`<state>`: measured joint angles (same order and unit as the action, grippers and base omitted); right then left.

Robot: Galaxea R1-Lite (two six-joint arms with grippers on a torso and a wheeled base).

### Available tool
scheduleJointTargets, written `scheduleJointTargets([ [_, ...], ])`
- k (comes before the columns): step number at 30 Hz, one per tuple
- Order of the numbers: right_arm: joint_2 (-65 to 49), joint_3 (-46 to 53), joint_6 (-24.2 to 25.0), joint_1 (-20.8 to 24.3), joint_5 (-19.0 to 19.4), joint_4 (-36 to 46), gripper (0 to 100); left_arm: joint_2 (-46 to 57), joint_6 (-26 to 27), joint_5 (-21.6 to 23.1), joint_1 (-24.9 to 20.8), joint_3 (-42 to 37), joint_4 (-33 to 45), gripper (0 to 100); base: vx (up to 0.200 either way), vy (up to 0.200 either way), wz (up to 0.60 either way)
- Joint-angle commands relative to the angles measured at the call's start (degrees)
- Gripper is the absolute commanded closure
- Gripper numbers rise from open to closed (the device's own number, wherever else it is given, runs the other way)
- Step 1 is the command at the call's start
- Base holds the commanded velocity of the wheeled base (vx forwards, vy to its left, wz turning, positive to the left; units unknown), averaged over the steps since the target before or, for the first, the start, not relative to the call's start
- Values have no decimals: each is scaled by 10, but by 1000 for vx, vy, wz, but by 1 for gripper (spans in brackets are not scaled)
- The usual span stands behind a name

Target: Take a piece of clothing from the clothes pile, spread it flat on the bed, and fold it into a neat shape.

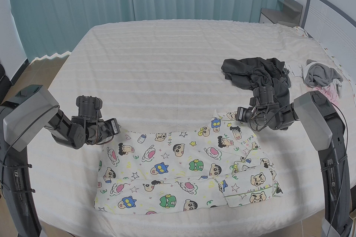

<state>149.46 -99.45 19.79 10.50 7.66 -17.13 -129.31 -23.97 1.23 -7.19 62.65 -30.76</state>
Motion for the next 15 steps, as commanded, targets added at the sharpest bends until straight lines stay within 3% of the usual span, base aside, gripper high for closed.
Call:
scheduleJointTargets([
  [1, 2, -8, 0, -1, -2, -5, 100, 5, 0, 0, 0, -1, 0, 100, 0, 0, 0],
  [15, 1, -19, 17, 0, -23, -99, 100, 11, 1, -2, 1, -12, -1, 100, 0, 0, 0],
])
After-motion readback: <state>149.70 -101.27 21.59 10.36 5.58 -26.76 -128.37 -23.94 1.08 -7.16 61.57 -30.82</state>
